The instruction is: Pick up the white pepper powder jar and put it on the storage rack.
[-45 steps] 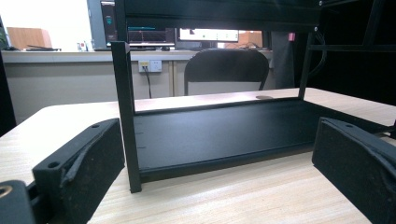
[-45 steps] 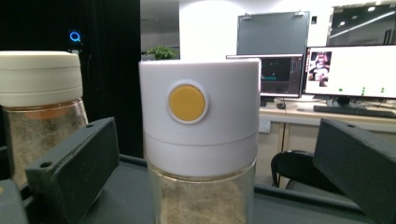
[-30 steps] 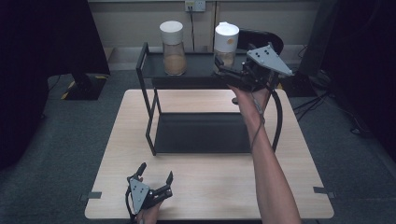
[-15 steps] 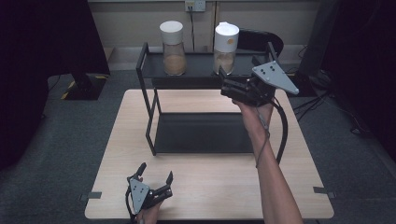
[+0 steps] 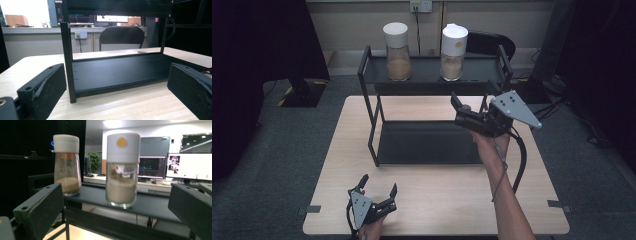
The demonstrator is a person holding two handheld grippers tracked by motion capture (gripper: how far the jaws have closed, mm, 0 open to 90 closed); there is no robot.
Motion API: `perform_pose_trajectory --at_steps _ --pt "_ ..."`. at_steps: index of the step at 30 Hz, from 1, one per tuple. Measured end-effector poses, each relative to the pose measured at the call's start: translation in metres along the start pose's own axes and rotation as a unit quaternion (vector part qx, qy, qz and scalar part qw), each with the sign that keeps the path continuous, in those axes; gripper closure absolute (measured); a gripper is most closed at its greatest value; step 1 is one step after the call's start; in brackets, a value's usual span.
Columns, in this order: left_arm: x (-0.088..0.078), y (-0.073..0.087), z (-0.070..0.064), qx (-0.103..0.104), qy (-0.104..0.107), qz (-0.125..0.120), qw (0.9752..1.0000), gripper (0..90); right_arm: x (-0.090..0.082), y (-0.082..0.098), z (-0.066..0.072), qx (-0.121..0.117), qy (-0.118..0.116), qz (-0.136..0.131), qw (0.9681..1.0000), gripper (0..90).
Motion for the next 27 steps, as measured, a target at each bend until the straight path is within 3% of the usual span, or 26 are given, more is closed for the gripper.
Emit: perform_pose_trajectory --at_steps 5,13,24,27 --pt "0.0 0.0 0.0 0.0 0.0 0.0 1.0 1.5 -0.016 0.01 0.004 0.006 0.007 -0.027 0.9996 0.0" --pt "0.0 0.0 0.0 0.0 -0.002 0.0 1.0 1.5 -0.036 0.025 0.012 -0.005 0.017 -0.017 0.9997 0.0" --pt "0.0 0.0 0.0 0.0 -0.002 0.0 1.0 1.5 -0.063 0.055 0.017 0.007 0.023 -0.004 0.9997 0.0" --pt "0.0 0.0 0.0 0.0 -0.002 0.0 1.0 1.6 -0.07 0.066 0.02 0.009 0.035 -0.007 0.9993 0.0"
Point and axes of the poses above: each handheld gripper's, and its own axes: x roughly forward along the jaws, y roughly out of its underside, z roughly to its left, the point moved 8 cm from there along x, roughly forward along the jaws, and after that the axes turned 9 degrees about -y, right-handed, at the moved point
